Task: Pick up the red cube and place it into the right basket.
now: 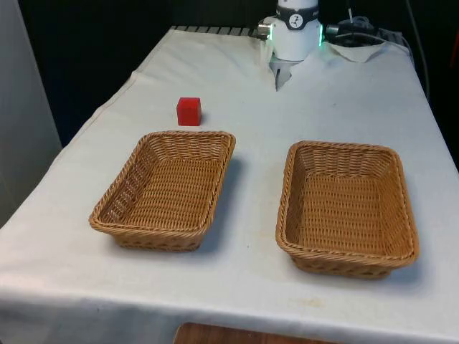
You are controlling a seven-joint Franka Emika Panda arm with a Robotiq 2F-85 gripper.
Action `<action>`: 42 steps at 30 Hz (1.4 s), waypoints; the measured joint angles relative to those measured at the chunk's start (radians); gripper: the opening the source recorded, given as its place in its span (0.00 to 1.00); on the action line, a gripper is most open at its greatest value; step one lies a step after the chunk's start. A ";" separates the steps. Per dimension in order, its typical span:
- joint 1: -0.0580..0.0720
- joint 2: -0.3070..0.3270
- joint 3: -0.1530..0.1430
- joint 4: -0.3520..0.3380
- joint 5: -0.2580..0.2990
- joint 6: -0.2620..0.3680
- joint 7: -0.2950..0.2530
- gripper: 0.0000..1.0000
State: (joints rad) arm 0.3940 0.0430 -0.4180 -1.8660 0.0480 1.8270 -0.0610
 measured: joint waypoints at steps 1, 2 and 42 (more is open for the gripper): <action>-0.002 -0.005 -0.003 -0.005 -0.002 -0.001 -0.003 1.00; -0.004 -0.010 -0.005 -0.011 -0.004 -0.001 -0.006 1.00; -0.056 -0.201 -0.075 -0.223 -0.199 0.004 -0.110 1.00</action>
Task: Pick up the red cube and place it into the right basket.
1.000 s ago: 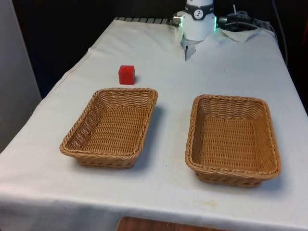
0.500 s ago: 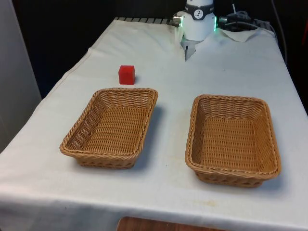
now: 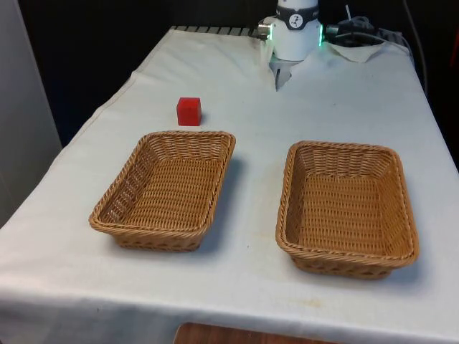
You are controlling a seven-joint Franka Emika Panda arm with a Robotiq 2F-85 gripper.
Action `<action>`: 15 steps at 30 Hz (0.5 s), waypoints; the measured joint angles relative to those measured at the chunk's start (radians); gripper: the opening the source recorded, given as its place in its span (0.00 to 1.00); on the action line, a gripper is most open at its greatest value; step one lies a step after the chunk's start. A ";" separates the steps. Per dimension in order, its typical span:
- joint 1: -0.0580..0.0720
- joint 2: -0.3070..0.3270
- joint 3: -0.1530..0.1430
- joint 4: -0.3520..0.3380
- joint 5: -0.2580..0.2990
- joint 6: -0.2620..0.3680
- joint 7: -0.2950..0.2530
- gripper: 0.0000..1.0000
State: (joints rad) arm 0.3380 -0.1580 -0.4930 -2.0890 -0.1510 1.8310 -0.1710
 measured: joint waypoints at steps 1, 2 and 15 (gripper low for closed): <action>0.000 0.000 0.000 0.000 0.000 0.000 0.000 1.00; -0.001 -0.006 -0.003 -0.007 -0.007 0.001 0.000 1.00; -0.011 -0.089 -0.034 -0.126 -0.087 0.085 0.004 1.00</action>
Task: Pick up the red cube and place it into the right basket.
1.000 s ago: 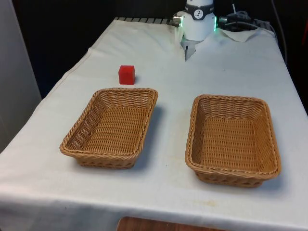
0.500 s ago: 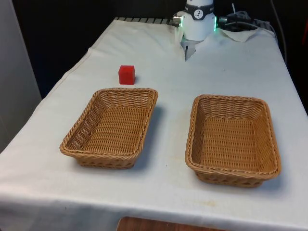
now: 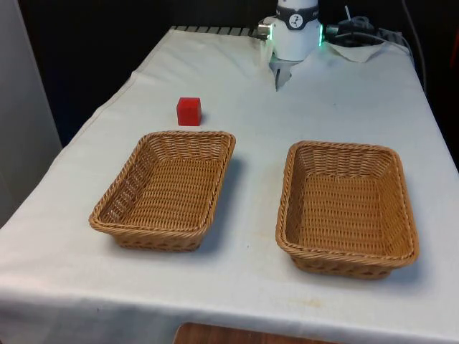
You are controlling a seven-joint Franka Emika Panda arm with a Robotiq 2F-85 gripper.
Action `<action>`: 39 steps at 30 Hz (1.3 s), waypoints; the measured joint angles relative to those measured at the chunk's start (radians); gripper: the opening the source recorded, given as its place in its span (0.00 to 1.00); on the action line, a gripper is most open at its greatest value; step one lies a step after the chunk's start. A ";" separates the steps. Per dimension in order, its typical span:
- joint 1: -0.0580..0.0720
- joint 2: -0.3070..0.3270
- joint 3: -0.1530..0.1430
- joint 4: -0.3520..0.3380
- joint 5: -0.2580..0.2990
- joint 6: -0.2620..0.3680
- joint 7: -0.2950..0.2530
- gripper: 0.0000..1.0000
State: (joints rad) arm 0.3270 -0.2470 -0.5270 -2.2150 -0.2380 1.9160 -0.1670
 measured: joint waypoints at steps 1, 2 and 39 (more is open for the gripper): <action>-0.001 -0.006 -0.003 -0.009 -0.005 0.009 0.001 1.00; -0.001 -0.006 -0.003 -0.009 -0.005 0.009 0.001 1.00; -0.037 -0.133 -0.199 -0.337 -0.060 0.372 -0.102 1.00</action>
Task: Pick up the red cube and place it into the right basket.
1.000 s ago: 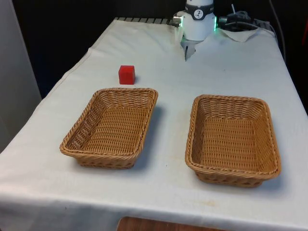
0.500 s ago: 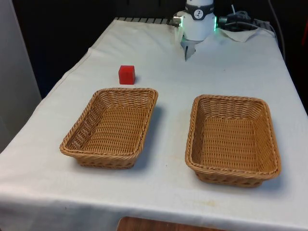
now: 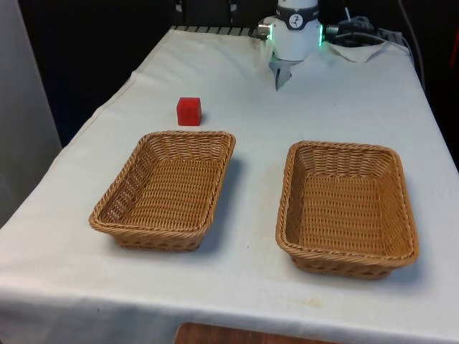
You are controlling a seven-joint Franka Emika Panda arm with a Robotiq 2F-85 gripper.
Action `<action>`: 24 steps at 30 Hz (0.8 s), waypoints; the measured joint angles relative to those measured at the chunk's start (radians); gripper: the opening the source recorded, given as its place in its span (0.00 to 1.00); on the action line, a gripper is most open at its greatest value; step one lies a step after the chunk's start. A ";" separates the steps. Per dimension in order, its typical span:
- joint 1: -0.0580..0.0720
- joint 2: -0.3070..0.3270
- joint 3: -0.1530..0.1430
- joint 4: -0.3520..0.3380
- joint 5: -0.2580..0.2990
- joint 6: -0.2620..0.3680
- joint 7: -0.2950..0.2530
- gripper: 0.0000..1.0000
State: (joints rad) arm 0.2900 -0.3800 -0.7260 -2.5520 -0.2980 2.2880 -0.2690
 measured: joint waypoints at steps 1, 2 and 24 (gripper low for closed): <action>-0.001 0.004 -0.020 -0.011 0.000 0.021 -0.019 1.00; -0.001 0.007 -0.031 -0.016 0.000 0.032 -0.028 1.00; 0.000 0.182 -0.078 -0.059 0.020 0.270 -0.072 1.00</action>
State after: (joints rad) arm 0.2900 -0.1980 -0.8040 -2.6110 -0.2780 2.5580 -0.3410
